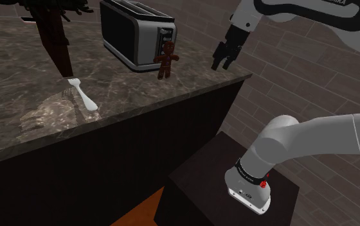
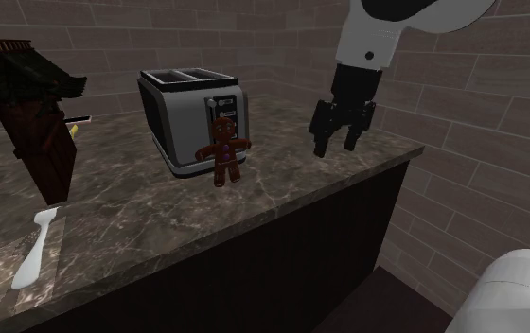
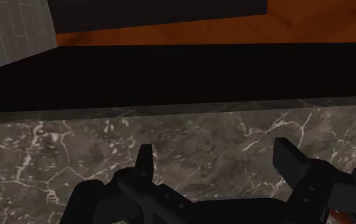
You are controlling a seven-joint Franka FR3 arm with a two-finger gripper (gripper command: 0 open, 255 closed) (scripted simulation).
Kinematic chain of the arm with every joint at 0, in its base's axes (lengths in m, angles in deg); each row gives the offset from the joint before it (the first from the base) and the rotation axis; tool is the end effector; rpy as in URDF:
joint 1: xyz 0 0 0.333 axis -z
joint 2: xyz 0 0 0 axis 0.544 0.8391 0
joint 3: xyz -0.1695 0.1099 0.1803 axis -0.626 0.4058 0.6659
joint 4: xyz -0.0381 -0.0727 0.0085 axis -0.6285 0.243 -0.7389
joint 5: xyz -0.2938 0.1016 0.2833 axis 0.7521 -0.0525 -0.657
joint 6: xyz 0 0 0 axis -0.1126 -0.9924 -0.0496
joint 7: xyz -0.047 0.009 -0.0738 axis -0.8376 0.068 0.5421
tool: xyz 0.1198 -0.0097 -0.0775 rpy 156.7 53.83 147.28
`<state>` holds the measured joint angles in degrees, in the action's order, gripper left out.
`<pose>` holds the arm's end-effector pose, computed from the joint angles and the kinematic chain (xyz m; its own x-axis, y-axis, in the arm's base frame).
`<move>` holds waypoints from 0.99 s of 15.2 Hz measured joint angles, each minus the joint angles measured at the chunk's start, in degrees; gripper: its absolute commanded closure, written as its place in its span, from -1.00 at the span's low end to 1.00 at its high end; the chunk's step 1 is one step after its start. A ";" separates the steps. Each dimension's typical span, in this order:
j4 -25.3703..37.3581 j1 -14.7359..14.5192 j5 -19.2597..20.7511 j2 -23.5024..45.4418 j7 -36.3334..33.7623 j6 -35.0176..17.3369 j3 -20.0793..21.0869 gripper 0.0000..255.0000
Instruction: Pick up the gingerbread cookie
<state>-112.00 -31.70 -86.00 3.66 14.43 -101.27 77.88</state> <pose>0.3764 -0.0295 0.5366 0.9962 -0.0514 0.0709 -0.0432 -0.9926 -0.1134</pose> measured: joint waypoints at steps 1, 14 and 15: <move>0.00 0.00 0.00 0.00 0.00 0.00 0.00 -1.00; 26.34 -5.21 0.97 21.88 -4.91 5.91 10.63 -1.00; 29.27 -5.65 1.32 24.17 -5.68 6.70 11.76 -1.00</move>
<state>-82.73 -37.34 -84.68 27.83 8.75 -94.57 89.64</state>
